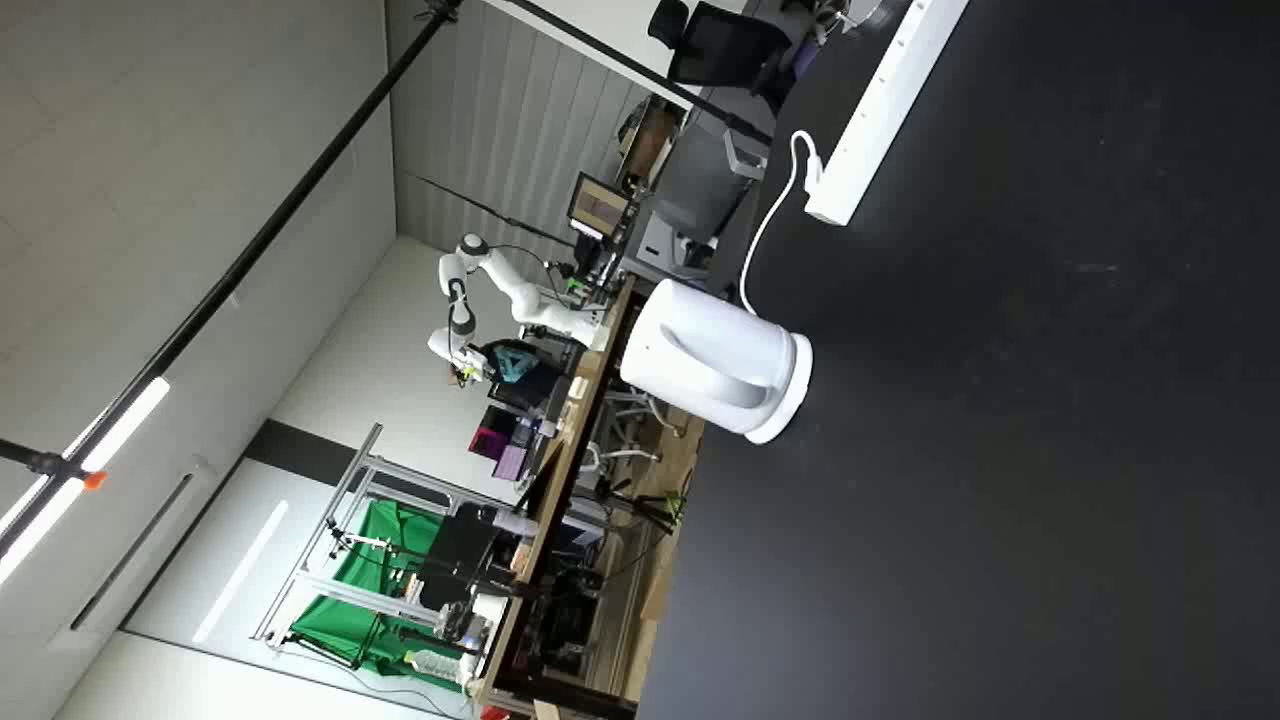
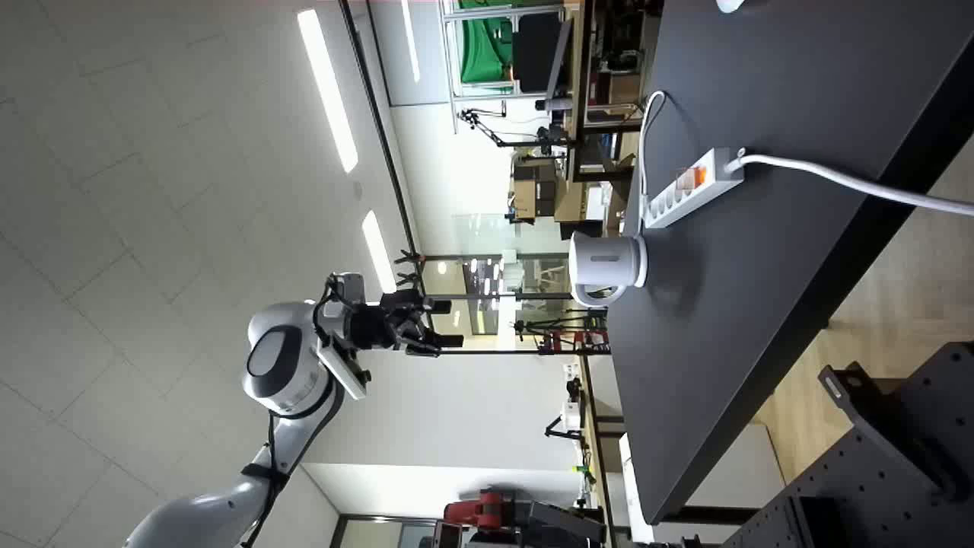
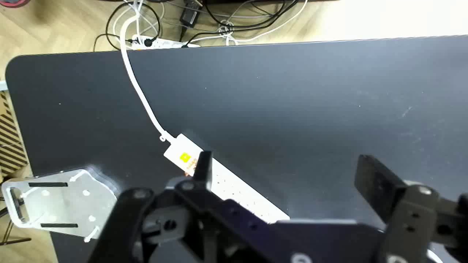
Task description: Click on the switch of the extension cord
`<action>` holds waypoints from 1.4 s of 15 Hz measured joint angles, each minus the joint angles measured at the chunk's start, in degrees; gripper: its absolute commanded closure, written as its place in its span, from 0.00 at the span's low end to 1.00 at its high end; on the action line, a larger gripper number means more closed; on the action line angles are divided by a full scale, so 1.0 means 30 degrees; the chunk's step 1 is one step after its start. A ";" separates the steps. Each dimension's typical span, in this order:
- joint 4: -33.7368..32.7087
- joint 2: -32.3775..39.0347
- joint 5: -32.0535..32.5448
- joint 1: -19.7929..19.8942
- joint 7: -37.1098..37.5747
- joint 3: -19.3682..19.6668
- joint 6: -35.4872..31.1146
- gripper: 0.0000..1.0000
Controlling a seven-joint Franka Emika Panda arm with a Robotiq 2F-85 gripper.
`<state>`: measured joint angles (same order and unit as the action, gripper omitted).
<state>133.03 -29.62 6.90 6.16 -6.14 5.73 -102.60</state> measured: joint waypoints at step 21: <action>-0.0146 0.3732 -0.0495 0.0753 0.0258 0.1249 -0.7892 0.34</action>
<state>132.59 -18.42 5.41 8.42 -5.36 9.47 -126.27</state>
